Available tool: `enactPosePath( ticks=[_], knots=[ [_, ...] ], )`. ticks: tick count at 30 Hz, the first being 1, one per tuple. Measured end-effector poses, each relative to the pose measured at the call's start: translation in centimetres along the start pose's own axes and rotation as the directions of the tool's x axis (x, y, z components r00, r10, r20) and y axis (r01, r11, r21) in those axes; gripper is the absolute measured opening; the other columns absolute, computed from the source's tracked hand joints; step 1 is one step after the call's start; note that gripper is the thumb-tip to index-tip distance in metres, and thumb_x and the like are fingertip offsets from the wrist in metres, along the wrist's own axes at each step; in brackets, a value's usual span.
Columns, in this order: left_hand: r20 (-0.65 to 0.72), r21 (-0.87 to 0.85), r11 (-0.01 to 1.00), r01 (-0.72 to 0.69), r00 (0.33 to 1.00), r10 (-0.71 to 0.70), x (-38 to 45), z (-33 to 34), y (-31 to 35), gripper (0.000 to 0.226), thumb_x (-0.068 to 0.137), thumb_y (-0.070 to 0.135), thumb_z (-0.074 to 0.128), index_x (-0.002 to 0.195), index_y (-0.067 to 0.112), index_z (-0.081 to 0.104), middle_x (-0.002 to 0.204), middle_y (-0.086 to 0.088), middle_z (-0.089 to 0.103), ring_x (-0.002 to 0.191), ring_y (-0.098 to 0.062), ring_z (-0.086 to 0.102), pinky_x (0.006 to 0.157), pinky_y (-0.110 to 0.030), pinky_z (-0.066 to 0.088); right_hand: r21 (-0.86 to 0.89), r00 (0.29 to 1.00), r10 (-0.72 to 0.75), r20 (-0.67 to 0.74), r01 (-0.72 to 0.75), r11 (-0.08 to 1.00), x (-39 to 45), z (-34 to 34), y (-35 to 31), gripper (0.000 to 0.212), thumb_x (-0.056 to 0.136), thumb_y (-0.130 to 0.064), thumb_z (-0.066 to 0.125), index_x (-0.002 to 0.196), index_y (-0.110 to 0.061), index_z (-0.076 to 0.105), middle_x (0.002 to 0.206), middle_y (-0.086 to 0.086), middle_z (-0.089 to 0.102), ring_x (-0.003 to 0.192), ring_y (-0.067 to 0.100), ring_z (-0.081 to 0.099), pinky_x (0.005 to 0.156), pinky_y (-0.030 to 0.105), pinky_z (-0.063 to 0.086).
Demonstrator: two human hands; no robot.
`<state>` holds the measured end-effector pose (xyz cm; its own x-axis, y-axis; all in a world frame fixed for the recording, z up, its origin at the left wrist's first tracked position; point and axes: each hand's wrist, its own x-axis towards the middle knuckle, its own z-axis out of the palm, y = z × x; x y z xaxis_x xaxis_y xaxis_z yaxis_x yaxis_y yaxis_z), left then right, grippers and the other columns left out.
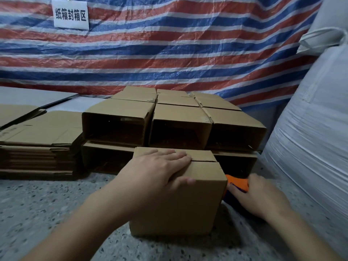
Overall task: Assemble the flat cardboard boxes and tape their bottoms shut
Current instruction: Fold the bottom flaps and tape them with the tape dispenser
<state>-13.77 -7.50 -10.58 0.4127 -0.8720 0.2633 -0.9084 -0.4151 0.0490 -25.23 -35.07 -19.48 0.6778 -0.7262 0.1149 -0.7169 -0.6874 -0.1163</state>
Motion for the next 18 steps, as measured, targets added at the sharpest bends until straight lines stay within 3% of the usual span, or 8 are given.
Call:
enactPosePath(
  ticks=[6,8,11,13,15,18],
  knots=[
    [0.006,0.02,1.0,-0.008,1.0,0.008,-0.1,0.1,0.1,0.086,0.074,0.074,-0.002,0.153,0.044,0.013,0.159,0.025,0.014,0.145,0.004,0.009,0.104,-0.013,0.0,-0.028,0.997,-0.076,-0.031,0.076,0.997,-1.0,0.7,0.7,0.052,0.081,-0.079,0.054,0.08,-0.028,0.053,0.072,-0.01,0.059,0.065,0.007,0.058,0.054,0.026,0.048],
    [0.026,0.017,1.0,-0.009,1.0,0.008,-0.1,0.1,0.0,0.082,0.078,0.072,0.0,0.153,0.043,0.013,0.159,0.025,0.014,0.145,0.005,0.008,0.105,-0.014,-0.002,0.149,0.999,-0.017,-0.031,0.022,0.989,-0.8,-0.9,0.7,0.052,0.082,-0.076,0.057,0.077,-0.024,0.059,0.067,-0.006,0.063,0.061,0.011,0.062,0.053,0.028,0.046],
    [0.011,-0.057,0.998,0.005,1.0,-0.004,-0.6,-0.1,0.1,0.074,0.085,0.068,0.002,0.153,0.042,0.018,0.157,0.025,0.021,0.142,0.009,0.011,0.105,-0.01,-0.003,0.538,0.998,0.008,-0.068,0.03,0.843,-1.0,-6.3,-0.1,0.069,0.069,-0.082,0.052,0.071,-0.014,0.065,0.051,0.001,0.067,0.043,0.012,0.063,0.05,0.026,0.041],
    [-0.01,-0.121,0.992,0.038,0.999,-0.039,-0.9,-0.3,0.2,0.064,0.093,0.065,0.01,0.152,0.042,0.023,0.154,0.024,0.031,0.14,0.007,0.021,0.107,-0.011,0.01,0.649,0.993,-0.028,-0.112,0.094,0.755,-1.4,-10.6,-1.3,0.086,0.06,-0.095,0.054,0.069,-0.01,0.067,0.054,-0.002,0.069,0.041,0.01,0.063,0.052,0.027,0.042],
    [-0.005,-0.179,0.981,0.079,0.997,-0.081,-1.0,-0.5,0.3,0.052,0.098,0.059,0.017,0.146,0.043,0.031,0.144,0.02,0.047,0.13,0.001,0.039,0.107,-0.022,0.032,0.682,0.985,-0.111,-0.132,0.171,0.711,-1.6,-14.1,-3.0,0.095,0.043,-0.1,0.053,0.071,-0.01,0.069,0.059,0.003,0.071,0.044,0.013,0.065,0.056,0.03,0.044],
    [0.022,-0.26,0.957,0.128,0.992,-0.127,-1.1,-1.1,0.6,0.039,0.1,0.055,0.021,0.132,0.041,0.04,0.127,0.015,0.058,0.113,-0.004,0.051,0.096,-0.036,0.043,0.697,0.952,-0.306,-0.03,0.239,0.676,-1.7,-18.0,-6.1,0.115,0.022,-0.105,0.053,0.086,-0.011,0.072,0.073,0.009,0.075,0.062,0.025,0.072,0.063,0.035,0.051]
  ],
)
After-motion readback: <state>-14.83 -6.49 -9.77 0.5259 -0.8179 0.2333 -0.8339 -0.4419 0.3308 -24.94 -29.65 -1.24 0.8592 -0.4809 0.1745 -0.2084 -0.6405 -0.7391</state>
